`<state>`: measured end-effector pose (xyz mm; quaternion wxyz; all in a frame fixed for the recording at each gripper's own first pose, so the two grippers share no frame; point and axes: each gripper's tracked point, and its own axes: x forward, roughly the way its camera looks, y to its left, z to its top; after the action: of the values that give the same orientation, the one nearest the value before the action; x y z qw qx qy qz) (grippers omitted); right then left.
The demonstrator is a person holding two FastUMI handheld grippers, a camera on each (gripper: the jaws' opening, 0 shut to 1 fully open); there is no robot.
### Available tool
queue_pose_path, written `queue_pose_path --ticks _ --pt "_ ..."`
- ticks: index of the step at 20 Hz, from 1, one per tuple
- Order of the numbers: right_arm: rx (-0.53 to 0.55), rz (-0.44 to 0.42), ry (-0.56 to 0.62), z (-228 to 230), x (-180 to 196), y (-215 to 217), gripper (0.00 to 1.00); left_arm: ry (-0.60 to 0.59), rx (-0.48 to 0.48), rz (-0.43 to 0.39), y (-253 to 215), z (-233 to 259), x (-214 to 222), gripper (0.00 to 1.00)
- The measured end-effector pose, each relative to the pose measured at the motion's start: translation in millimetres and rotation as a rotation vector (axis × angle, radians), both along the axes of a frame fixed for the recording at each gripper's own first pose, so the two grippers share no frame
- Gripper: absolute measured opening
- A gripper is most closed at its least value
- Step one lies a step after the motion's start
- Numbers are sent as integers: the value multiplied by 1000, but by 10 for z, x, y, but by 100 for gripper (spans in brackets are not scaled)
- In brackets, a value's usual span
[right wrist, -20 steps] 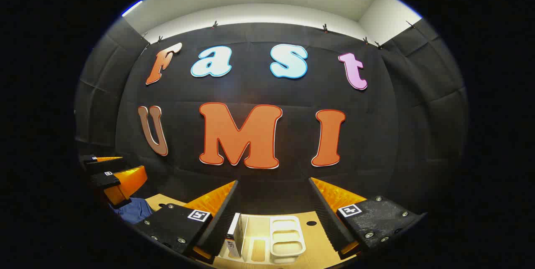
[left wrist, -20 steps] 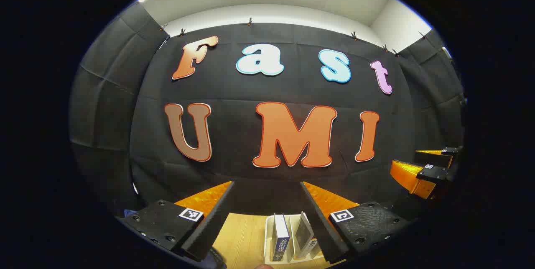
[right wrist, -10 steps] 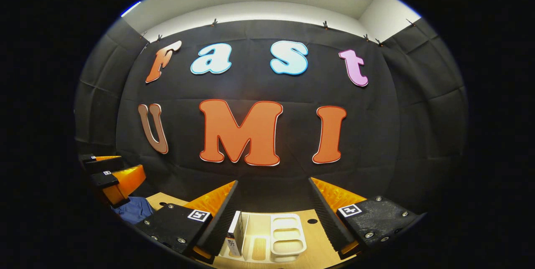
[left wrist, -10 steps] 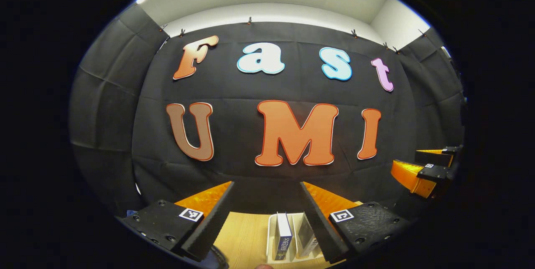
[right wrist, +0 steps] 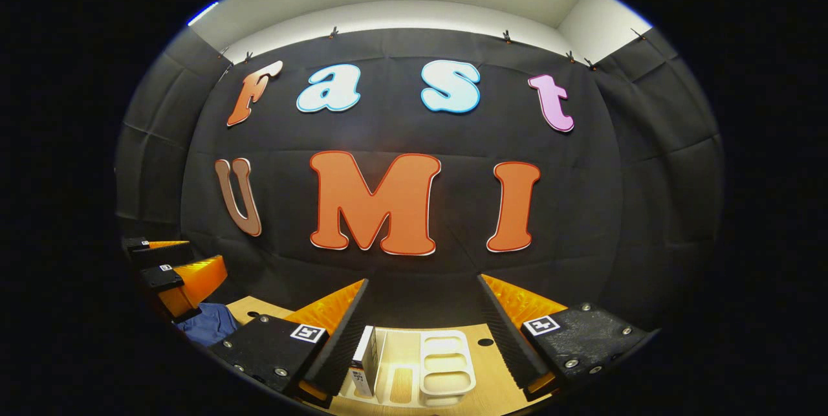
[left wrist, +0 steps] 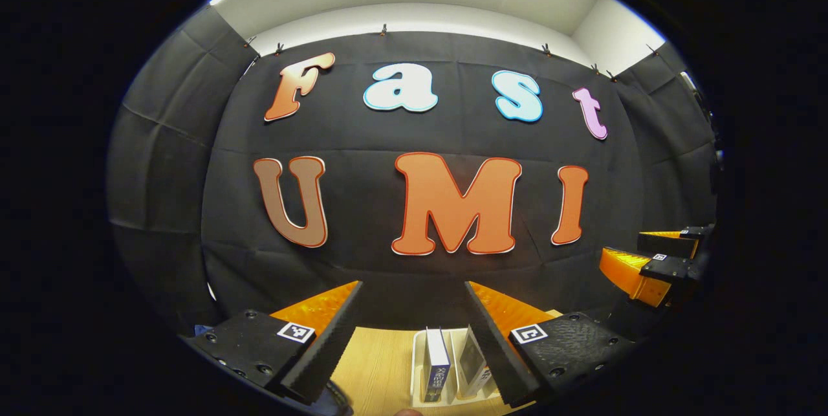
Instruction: Open the schoolbag, grab two books from the bookshelf and put them into the schoolbag.
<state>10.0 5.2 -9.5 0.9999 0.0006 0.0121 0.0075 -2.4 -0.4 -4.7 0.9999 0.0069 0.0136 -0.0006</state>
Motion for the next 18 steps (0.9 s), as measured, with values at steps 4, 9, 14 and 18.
queue_pose_path --ticks 4,9,14,18 --pt "-5 1 1 -19 2 10 95 19 -7 -18 -33 -43 0 93" --pt "-15 -3 6 -47 -11 8 95 13 -6 -15 -28 -14 6 93" --pt "-16 -6 5 -59 4 21 95 12 -10 -14 -32 -23 -22 93" --pt "-22 4 15 -71 -9 94 95 6 -23 -9 2 -29 -33 94"
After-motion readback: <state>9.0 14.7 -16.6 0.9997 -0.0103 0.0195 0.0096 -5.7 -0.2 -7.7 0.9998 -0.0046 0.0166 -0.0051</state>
